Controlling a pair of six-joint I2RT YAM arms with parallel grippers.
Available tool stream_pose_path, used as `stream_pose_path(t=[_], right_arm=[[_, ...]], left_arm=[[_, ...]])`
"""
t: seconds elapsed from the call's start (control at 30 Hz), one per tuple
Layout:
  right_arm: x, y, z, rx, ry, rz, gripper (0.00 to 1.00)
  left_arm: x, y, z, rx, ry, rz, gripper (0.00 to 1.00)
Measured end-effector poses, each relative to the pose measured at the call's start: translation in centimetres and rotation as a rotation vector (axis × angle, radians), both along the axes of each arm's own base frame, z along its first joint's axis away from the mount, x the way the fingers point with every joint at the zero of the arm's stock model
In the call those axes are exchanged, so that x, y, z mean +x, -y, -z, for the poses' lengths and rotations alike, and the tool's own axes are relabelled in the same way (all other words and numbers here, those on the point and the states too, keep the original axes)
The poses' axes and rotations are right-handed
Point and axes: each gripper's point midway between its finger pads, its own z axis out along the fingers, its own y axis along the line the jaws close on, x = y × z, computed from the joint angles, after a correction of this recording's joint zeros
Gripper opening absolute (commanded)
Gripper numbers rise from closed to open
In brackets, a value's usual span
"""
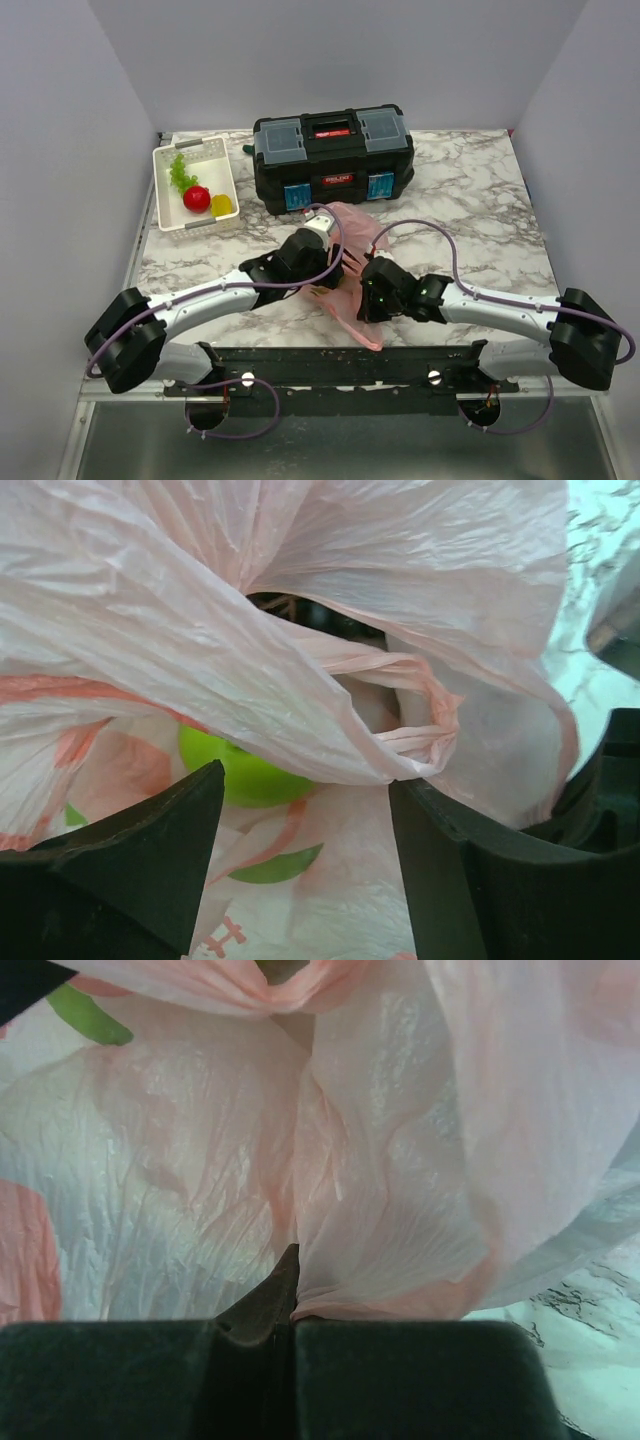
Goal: Take the fake fruits out of the plastic bag
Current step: Take out the fake fruit from the plastic bag.
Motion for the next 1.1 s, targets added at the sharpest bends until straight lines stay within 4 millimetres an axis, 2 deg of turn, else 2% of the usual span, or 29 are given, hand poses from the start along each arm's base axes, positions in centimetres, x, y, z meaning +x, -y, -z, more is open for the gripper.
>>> stream_pose_path(t=[0.13, 0.3, 0.67, 0.87, 1.1], right_arm=[[0.0, -0.1, 0.3, 0.003, -0.001, 0.004, 0.01], [0.1, -0.3, 0.2, 0.012, 0.003, 0.011, 0.01], [0.3, -0.2, 0.2, 0.008, 0.013, 0.017, 0.01], [0.4, -0.2, 0.3, 0.005, 0.017, 0.02, 0.01], [0.5, -0.1, 0.3, 0.002, 0.021, 0.023, 0.01]], left_arm=[[0.5, -0.4, 1.5, 0.049, -0.006, -0.023, 0.76], [0.7, -0.8, 3.5, 0.109, -0.029, -0.039, 0.79], [1.4, -0.1, 5.3, 0.158, -0.064, -0.039, 0.85], [2.0, 0.7, 5.2, 0.159, -0.066, -0.037, 0.84], [2.3, 1.6, 5.4, 0.155, -0.075, -0.025, 0.74]])
